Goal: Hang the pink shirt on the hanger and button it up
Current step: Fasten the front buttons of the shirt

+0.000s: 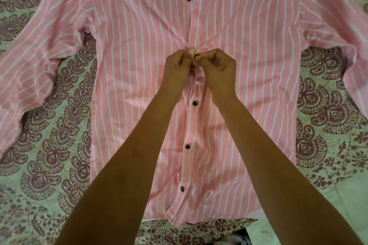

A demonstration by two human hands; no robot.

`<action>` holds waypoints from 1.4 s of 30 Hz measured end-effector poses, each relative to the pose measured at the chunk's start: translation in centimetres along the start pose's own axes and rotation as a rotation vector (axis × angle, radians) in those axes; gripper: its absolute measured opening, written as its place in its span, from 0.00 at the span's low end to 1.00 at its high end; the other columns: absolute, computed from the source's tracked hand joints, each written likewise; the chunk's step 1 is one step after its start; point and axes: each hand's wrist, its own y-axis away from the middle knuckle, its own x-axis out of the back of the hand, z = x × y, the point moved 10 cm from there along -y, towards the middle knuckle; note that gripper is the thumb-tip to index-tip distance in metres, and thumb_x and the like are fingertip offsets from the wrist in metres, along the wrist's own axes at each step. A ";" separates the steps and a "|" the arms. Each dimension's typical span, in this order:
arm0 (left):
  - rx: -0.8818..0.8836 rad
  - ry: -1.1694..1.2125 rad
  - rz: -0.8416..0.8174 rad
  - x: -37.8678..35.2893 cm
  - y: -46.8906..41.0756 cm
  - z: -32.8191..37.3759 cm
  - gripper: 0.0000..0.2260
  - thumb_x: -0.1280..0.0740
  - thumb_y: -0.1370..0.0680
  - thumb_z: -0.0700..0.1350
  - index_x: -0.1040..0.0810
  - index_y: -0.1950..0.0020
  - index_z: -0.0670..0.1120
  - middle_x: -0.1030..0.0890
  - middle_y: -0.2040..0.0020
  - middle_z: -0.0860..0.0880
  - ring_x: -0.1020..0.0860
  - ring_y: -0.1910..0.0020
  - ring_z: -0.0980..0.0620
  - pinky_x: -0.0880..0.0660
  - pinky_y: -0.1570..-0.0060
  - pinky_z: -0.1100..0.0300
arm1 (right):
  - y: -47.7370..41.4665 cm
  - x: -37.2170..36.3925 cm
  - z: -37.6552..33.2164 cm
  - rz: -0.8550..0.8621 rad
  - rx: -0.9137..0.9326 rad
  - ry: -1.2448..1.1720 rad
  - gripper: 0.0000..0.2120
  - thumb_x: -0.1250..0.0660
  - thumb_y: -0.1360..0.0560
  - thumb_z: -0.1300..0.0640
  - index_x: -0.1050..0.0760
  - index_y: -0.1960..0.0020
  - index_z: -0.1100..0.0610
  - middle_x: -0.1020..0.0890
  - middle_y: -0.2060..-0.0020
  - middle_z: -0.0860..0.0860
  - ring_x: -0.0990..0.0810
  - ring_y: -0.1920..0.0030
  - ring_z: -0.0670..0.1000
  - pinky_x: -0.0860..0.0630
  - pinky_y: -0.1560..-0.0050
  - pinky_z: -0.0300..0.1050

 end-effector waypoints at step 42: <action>-0.501 -1.092 0.035 -1.1 -10.3 12.2 0.14 0.40 0.28 0.37 0.19 0.47 0.42 0.18 0.49 0.41 0.21 0.49 0.42 0.26 0.49 0.50 | -11.3 -6.3 -6.3 -0.031 0.282 1.172 0.14 0.36 0.29 0.59 0.28 0.45 0.64 0.22 0.47 0.60 0.23 0.48 0.59 0.33 0.55 0.46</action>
